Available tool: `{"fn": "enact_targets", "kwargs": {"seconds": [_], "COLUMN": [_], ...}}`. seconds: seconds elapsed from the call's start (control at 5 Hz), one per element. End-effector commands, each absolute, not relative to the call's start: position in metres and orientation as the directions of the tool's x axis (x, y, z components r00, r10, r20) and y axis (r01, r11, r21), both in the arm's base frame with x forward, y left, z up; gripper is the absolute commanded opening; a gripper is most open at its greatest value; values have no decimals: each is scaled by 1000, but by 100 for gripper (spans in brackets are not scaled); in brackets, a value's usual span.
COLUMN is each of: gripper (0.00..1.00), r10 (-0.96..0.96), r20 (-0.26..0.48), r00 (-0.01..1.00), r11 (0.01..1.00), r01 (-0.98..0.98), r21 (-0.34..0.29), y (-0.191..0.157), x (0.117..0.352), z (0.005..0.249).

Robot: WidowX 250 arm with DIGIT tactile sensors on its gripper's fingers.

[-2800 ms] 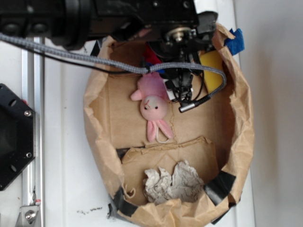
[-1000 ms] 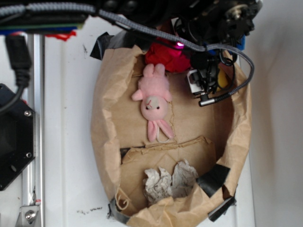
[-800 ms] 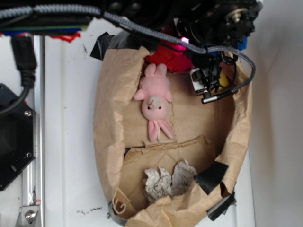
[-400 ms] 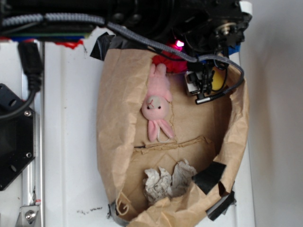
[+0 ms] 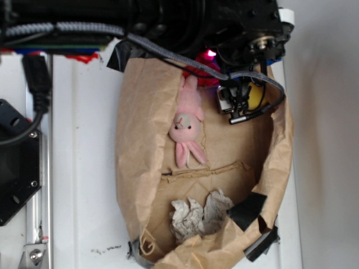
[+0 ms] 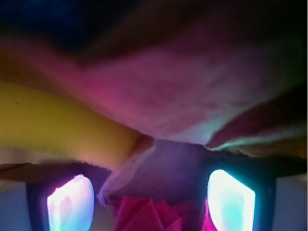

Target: Grab the red paper.

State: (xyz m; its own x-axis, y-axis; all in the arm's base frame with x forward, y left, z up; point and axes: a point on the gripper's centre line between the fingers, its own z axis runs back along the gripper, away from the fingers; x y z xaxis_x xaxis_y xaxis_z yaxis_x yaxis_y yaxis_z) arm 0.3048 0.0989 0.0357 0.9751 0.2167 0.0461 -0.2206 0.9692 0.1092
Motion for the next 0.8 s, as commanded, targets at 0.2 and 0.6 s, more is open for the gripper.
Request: {"fn": "enact_targets", "kwargs": {"seconds": [0.2,0.6], "gripper": [100,71], "r10": [134,156], "r20": [92,92], "r00": [987,983], "r11": [978,975], "r01": [-147,-168], "r21": [150,144], "y": [118,119], "x": [289,291], "z": [57,59]}}
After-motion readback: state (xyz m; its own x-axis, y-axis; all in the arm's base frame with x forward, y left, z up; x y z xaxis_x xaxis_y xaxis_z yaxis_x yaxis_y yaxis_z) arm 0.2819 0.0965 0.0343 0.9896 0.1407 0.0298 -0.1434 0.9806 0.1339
